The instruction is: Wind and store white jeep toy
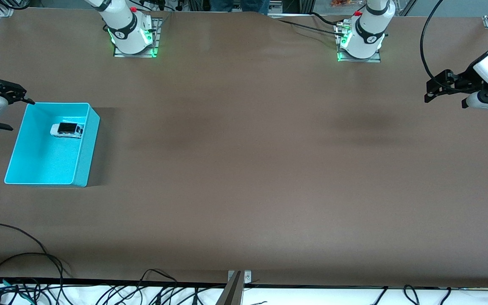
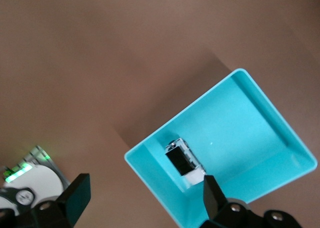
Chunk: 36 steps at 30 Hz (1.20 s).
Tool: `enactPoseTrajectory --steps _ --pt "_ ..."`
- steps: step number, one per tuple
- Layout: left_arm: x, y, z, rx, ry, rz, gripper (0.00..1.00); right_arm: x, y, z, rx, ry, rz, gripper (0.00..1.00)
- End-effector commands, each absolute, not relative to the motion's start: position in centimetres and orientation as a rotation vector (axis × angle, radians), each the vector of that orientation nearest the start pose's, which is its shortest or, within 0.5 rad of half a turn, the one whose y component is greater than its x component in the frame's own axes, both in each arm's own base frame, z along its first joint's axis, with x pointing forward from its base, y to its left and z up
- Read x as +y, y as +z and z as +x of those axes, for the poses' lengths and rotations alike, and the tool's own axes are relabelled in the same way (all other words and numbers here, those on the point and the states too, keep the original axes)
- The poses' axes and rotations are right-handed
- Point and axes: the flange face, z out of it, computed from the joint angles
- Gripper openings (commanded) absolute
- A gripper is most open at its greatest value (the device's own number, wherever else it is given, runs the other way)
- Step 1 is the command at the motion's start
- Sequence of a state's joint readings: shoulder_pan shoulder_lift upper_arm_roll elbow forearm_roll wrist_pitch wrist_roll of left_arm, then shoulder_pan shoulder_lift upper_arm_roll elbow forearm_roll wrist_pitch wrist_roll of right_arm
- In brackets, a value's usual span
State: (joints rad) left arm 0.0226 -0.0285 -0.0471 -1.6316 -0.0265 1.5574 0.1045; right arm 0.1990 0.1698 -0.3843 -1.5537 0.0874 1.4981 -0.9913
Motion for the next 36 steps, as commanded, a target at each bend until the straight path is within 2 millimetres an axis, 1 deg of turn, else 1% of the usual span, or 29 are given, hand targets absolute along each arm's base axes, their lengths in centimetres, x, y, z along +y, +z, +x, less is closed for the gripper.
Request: enactPoseTrajectory --steps 1,6,9,11,13,16,18,21,23,24,25,27,30,31,33,35,36 --pt "-1.6 61.6 54.5 0.203 0.078 -3.171 1.0 -6.1 55.9 57.7 -0.87 0.334 -2.907 1.0" --pt "-1.7 61.6 54.4 0.205 0.081 -3.171 1.0 -3.8 56.2 57.8 -0.552 0.349 -3.015 1.0" --pt "-1.8 61.6 54.4 0.208 0.078 -3.172 1.0 -2.1 56.3 57.9 -0.39 0.358 -3.061 1.0" --pt "-1.8 61.6 54.4 0.21 0.078 -3.172 1.0 -1.5 56.3 57.9 -0.28 0.36 -3.082 1.0" --pt "-1.8 61.6 54.5 0.21 0.078 -3.17 1.0 -1.3 56.5 57.8 -0.224 0.357 -3.089 1.0" --pt "-1.8 61.7 54.4 0.21 0.076 -3.17 1.0 -0.7 56.5 57.9 -0.195 0.356 -3.092 1.0" --pt "-1.8 61.6 54.4 0.208 0.078 -3.17 1.0 -0.8 56.5 57.9 -0.176 0.355 -3.091 1.0" --pt "-1.7 61.6 54.5 0.205 0.078 -3.171 1.0 0.0 56.5 58.1 -0.16 0.342 -3.097 1.0" --pt "-1.7 61.7 54.4 0.205 0.076 -3.17 1.0 1.2 58.1 58.4 -0.152 0.271 -3.115 1.0" --pt "-1.7 61.7 54.4 0.205 0.073 -3.17 1.0 2.1 58.5 58.6 -0.133 0.235 -3.121 1.0" --pt "-1.7 61.7 54.4 0.205 0.073 -3.17 1.0 2.4 58.6 58.8 -0.117 0.21 -3.123 1.0" --pt "-1.7 61.7 54.4 0.205 0.073 -3.17 1.0 2.3 58.6 59.0 -0.071 0.192 -3.119 1.0" --pt "-1.7 61.7 54.4 0.208 0.073 -3.17 1.0 1.9 59.8 58.6 -0.067 0.149 -3.12 1.0" --pt "-1.8 61.7 54.4 0.208 0.073 -3.17 1.0 1.4 60.1 58.4 -0.062 0.143 -3.126 1.0" --pt "-1.8 61.7 54.4 0.208 0.073 -3.17 1.0 1.3 60.3 58.0 -0.07 0.142 -3.14 1.0" --pt "-1.8 61.7 54.4 0.208 0.073 -3.172 1.0 0.9 60.9 57.2 -0.065 0.138 -3.147 1.0" --pt "-1.8 61.7 54.4 0.208 0.076 -3.172 1.0 0.5 60.9 56.8 -0.053 0.143 -3.147 1.0"
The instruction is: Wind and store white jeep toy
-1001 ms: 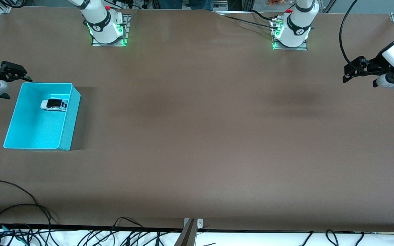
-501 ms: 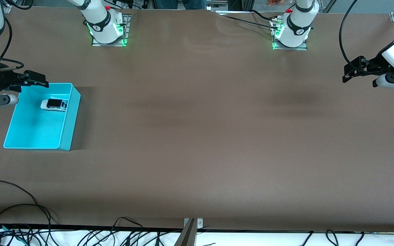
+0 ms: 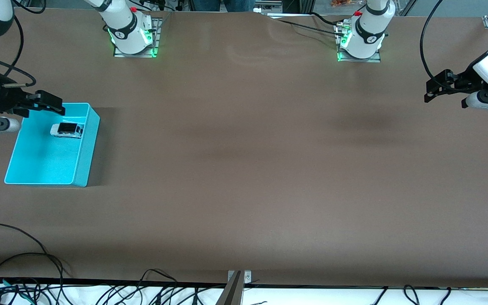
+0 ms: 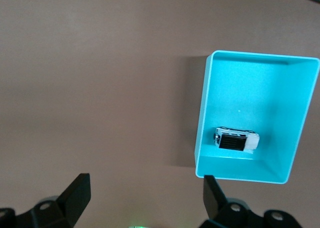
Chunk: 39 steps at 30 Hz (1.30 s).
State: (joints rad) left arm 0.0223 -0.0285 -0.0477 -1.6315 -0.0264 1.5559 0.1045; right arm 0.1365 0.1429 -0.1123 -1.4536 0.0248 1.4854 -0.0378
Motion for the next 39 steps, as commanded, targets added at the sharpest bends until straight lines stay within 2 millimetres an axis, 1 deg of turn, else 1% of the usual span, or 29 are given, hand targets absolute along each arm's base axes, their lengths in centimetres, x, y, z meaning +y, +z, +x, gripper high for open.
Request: enactPoseTrajectory --steps 1,2,3,4,7,9,13,16,19,22,26,39 --pt "-1.8 61.6 54.5 0.208 0.076 -3.172 1.0 -0.3 61.1 56.0 -0.026 0.147 -3.146 1.0" --pt "-1.8 61.7 54.4 0.208 0.073 -3.172 1.0 -0.9 61.4 55.3 -0.007 0.133 -3.147 1.0" --pt "-1.7 61.6 54.5 0.205 0.076 -3.172 1.0 -1.7 61.0 54.5 0.022 0.133 -3.145 1.0" --pt "-1.7 61.6 54.5 0.205 0.078 -3.172 1.0 -1.8 60.8 54.1 0.024 0.114 -3.149 1.0" --pt "-1.8 61.7 54.4 0.208 0.076 -3.172 1.0 -1.3 60.9 52.3 0.014 0.078 -3.154 1.0" --pt "-1.8 61.7 54.4 0.208 0.073 -3.172 1.0 -0.8 60.9 52.0 0.002 0.08 -3.158 1.0" --pt "-1.8 61.7 54.4 0.208 0.073 -3.172 1.0 -0.7 60.9 52.1 0.001 0.079 -3.163 1.0" --pt "-1.8 61.6 54.5 0.208 0.076 -3.172 1.0 -0.7 61.5 52.4 0.004 0.063 -3.166 1.0" --pt "-1.7 61.7 54.4 0.205 0.076 -3.172 1.0 -0.8 61.2 53.0 0.003 0.067 -3.164 1.0" --pt "-1.7 61.7 54.4 0.205 0.076 -3.172 1.0 -1.2 61.1 53.2 0.015 0.067 -3.158 1.0" --pt "-1.8 61.7 54.4 0.208 0.076 -3.172 1.0 -1.1 60.9 53.5 0.015 0.069 -3.154 1.0" --pt "-1.7 61.6 54.4 0.205 0.08 -3.172 1.0 -1.0 60.7 53.7 -0.002 0.076 -3.153 1.0"
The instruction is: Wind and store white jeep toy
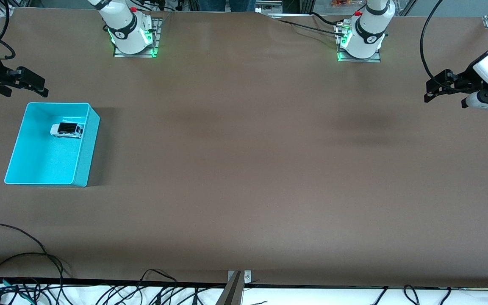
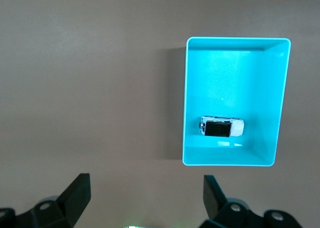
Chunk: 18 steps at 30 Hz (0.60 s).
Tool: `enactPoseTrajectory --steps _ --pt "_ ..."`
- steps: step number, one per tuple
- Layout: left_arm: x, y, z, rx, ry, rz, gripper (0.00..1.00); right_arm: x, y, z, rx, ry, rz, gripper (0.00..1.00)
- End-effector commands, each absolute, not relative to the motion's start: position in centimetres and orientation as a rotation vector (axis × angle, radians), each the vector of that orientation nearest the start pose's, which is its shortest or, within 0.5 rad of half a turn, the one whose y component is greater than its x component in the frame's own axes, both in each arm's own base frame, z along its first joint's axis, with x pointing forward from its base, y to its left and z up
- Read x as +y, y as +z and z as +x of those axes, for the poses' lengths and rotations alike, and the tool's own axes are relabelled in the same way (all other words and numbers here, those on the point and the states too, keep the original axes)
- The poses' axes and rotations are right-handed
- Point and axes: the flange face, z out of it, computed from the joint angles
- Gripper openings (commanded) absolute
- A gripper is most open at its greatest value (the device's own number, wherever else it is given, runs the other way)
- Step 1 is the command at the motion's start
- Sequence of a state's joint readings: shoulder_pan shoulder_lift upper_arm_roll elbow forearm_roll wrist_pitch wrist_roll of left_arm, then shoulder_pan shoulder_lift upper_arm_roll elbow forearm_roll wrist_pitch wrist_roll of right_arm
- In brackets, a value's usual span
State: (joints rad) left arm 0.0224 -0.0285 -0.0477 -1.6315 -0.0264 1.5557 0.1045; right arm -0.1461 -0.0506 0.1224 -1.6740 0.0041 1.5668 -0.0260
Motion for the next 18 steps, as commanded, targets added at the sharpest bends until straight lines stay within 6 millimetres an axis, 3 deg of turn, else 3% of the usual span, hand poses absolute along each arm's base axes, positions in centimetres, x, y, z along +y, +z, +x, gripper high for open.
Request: enactPoseTrajectory --steps 1,18 --pt "-1.68 61.57 54.46 0.205 0.078 -3.172 1.0 -1.04 60.66 53.69 -0.004 0.079 -3.152 1.0" --pt "-1.51 61.56 54.45 0.2 0.08 -3.172 1.0 -1.16 60.28 53.71 -0.012 0.1 -3.152 1.0"
